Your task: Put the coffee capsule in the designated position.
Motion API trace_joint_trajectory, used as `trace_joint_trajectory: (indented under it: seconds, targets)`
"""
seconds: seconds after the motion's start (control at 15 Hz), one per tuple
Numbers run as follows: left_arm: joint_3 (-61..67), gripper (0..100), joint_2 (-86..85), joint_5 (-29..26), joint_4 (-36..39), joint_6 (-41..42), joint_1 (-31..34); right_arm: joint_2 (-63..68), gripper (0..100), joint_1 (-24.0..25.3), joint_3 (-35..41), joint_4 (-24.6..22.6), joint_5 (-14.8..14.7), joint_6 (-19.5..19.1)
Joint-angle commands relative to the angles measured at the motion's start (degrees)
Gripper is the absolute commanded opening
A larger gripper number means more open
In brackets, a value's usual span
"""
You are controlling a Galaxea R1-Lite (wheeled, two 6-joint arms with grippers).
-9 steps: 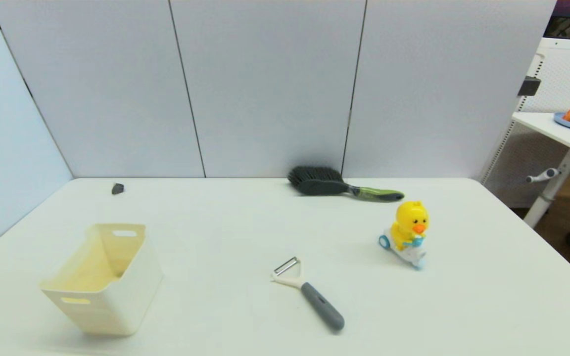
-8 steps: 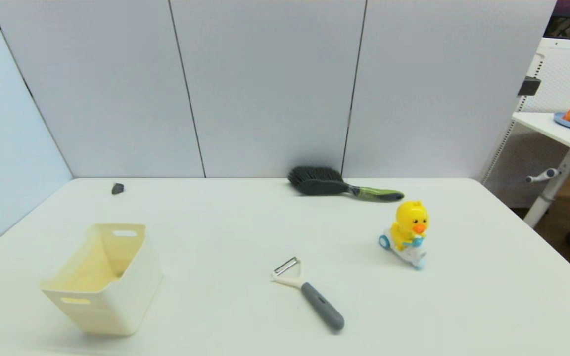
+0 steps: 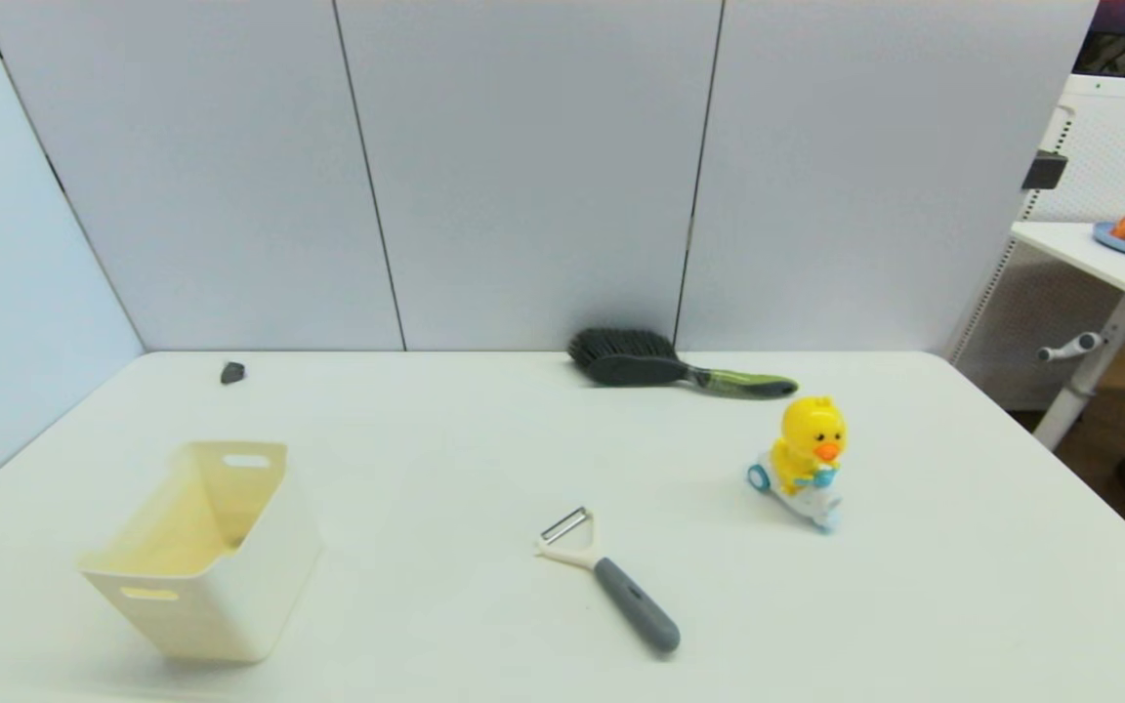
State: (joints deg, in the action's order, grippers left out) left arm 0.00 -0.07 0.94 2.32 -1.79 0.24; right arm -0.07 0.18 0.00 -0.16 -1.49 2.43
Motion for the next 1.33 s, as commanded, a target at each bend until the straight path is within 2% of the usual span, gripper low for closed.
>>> trace_joint_trajectory:
  seconds: [0.07, 0.27, 0.47, 0.8, 0.93, 1.13, 1.33]
  targets:
    - [1.1, 100, 0.2, 0.0, 0.1, -0.1, 0.1, 0.1, 100, 0.0, 0.0, 0.0, 0.0, 0.0]
    - [-10.9, 100, 14.5, 1.5, 1.6, -1.5, 0.1, 0.1, 100, 0.0, 0.0, 0.0, 0.0, 0.0]
    - [-32.3, 100, 38.0, 1.7, 4.3, -1.5, 0.3, 0.1, 100, 0.0, 0.0, 0.0, 0.0, 0.0]
    - [-67.2, 100, 70.8, 2.0, 2.7, -1.5, 0.8, 0.1, 100, 0.0, 0.0, 0.0, 0.0, 0.0]
    - [-80.3, 100, 82.9, 3.3, -0.6, -1.5, 2.8, 0.1, 100, 0.1, 0.0, 0.0, 0.0, -0.1]
    - [-92.5, 100, 96.0, 3.1, -6.3, -1.3, 4.5, 0.1, 100, 0.1, 0.0, 0.0, 0.0, -0.1]
    - [-101.4, 100, 106.2, 3.0, -17.2, -0.8, 4.7, 0.1, 100, 0.1, 0.0, 0.0, 0.0, -0.1]
